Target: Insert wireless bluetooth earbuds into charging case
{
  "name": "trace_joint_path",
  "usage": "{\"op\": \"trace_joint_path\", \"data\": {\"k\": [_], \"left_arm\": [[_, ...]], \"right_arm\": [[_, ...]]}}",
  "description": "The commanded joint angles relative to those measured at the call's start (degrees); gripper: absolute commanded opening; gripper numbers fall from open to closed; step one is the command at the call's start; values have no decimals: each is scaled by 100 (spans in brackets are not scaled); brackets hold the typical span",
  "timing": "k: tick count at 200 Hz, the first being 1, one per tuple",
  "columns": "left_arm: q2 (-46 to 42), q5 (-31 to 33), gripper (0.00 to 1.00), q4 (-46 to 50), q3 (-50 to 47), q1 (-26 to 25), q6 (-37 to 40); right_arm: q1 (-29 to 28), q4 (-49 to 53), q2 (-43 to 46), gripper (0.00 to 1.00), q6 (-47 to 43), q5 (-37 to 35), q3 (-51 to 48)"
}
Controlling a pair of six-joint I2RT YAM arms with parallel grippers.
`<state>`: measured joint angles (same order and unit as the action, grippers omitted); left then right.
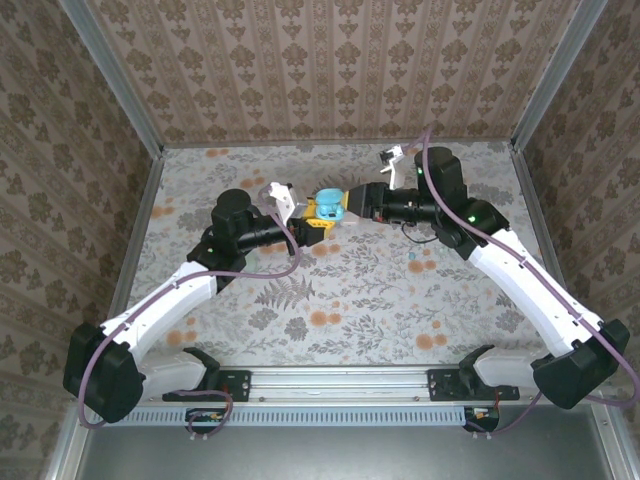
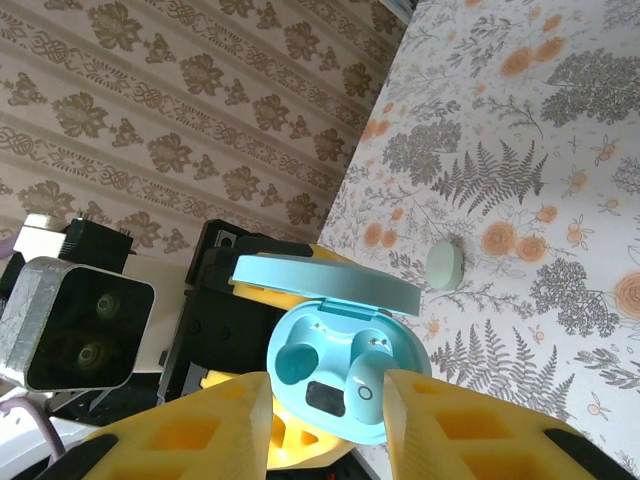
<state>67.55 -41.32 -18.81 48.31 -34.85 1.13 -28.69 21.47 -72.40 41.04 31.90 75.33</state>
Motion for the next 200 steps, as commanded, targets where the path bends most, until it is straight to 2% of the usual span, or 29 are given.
{"op": "trace_joint_path", "data": {"k": [1, 39, 152, 200], "left_arm": [[-14, -15, 26, -159, 152, -31, 85], [-31, -12, 26, -158, 143, -31, 94], [-16, -25, 26, -158, 146, -37, 72], [3, -12, 26, -158, 161, -39, 64]], "right_arm": [[-58, 191, -119, 36, -38, -232, 192], [-81, 309, -194, 37, -77, -342, 239], [-200, 68, -380, 29, -196, -2, 333], [-207, 52, -354, 30, -297, 73, 317]]}}
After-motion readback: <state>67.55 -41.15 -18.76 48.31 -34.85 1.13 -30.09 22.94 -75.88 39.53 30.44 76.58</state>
